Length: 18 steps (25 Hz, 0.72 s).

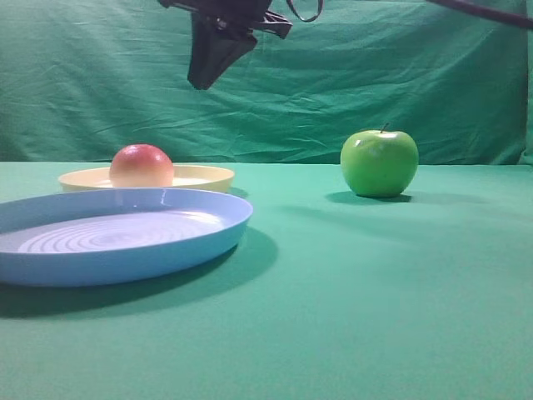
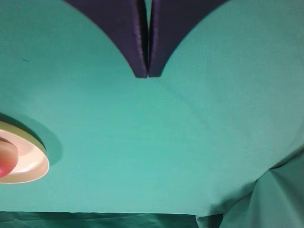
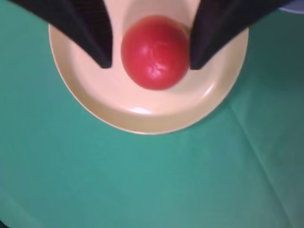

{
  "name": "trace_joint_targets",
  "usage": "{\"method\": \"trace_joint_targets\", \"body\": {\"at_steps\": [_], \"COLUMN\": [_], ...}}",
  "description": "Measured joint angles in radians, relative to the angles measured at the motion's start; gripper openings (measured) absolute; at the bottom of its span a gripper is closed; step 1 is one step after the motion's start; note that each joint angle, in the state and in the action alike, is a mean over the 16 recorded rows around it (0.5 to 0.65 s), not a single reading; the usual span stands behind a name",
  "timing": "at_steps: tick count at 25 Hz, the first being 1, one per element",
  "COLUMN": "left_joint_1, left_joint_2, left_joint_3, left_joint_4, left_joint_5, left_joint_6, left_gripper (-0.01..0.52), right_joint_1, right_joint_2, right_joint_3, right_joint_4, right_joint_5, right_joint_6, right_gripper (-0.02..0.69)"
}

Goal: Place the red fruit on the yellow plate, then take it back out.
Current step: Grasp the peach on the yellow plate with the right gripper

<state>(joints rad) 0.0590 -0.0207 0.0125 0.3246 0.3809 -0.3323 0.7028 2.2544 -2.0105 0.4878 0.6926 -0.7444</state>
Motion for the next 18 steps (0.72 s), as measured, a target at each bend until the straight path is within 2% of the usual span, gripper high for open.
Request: {"method": "trace_joint_targets", "body": {"at_steps": [4,8,13,18], "left_joint_1": [0.0,0.0,0.0,0.0], "left_joint_2": [0.0,0.0,0.0,0.0], "left_joint_3": [0.0,0.0,0.0,0.0], "left_joint_4": [0.0,0.0,0.0,0.0], "left_joint_5": [0.0,0.0,0.0,0.0], "left_joint_6": [0.0,0.0,0.0,0.0], "left_gripper": [0.0,0.0,0.0,0.0], "right_joint_1": [0.011,0.02,0.025,0.025], "right_joint_2": [0.041,0.081,0.127,0.158], "right_joint_3": [-0.006,-0.006,-0.007,-0.007], "right_joint_4": [0.066,0.095,0.101,0.102], "right_joint_5": [-0.061,-0.118,-0.168,-0.196], "right_joint_6": [-0.078,-0.115,-0.123,-0.123], "right_gripper": [0.558,0.637,0.641,0.582]}}
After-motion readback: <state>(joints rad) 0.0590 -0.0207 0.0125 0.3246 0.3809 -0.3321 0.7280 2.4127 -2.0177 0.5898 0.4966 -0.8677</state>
